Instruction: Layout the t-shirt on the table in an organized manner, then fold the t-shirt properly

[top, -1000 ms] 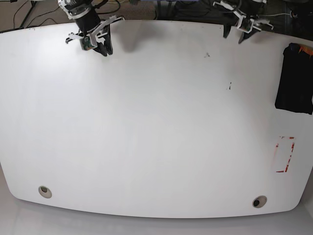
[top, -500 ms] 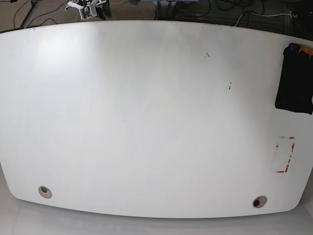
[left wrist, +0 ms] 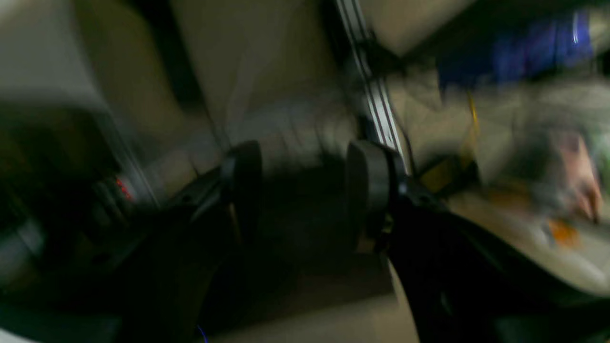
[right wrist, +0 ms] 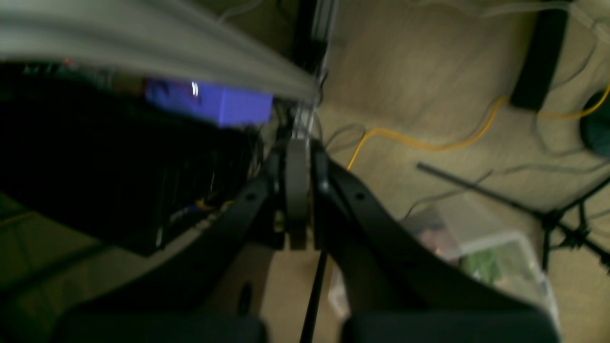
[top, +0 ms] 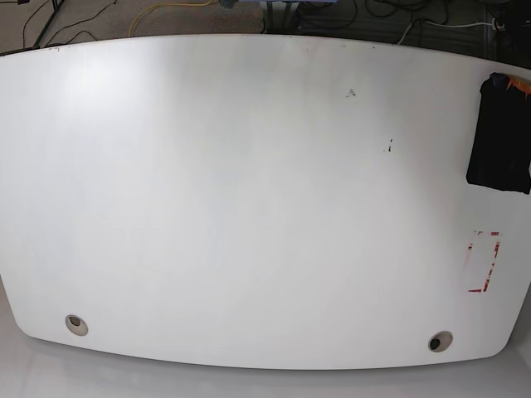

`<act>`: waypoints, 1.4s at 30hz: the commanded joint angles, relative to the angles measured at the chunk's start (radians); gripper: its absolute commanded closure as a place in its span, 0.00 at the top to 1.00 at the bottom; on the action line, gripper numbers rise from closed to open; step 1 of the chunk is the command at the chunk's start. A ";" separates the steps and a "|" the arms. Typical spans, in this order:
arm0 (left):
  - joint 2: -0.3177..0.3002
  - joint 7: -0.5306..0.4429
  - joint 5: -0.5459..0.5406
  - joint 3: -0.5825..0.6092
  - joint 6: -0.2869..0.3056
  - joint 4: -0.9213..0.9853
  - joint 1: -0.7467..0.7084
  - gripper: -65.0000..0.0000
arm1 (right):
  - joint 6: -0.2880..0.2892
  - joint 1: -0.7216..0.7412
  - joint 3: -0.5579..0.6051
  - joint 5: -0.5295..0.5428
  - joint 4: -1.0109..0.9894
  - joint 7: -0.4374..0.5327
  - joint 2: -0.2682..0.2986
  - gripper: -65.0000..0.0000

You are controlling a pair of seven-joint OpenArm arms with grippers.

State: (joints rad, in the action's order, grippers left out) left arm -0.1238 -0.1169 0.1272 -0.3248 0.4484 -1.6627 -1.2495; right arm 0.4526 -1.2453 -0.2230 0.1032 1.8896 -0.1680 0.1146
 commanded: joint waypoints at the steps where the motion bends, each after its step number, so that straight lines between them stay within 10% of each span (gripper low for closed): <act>1: -0.023 -0.022 -0.011 0.013 0.000 0.069 0.049 0.40 | 0.004 0.017 -0.005 0.002 -0.043 0.017 0.006 0.02; 42: -0.061 -0.020 -0.010 0.160 -0.067 1.174 0.827 0.40 | -0.005 0.669 0.101 -0.078 -0.945 0.015 0.060 0.13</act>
State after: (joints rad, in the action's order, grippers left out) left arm -0.1761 -0.1341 0.1177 -0.1654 0.3935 -0.5255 -0.4286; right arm 0.4442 -0.5797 -0.1188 0.0402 0.9558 -0.1577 0.1654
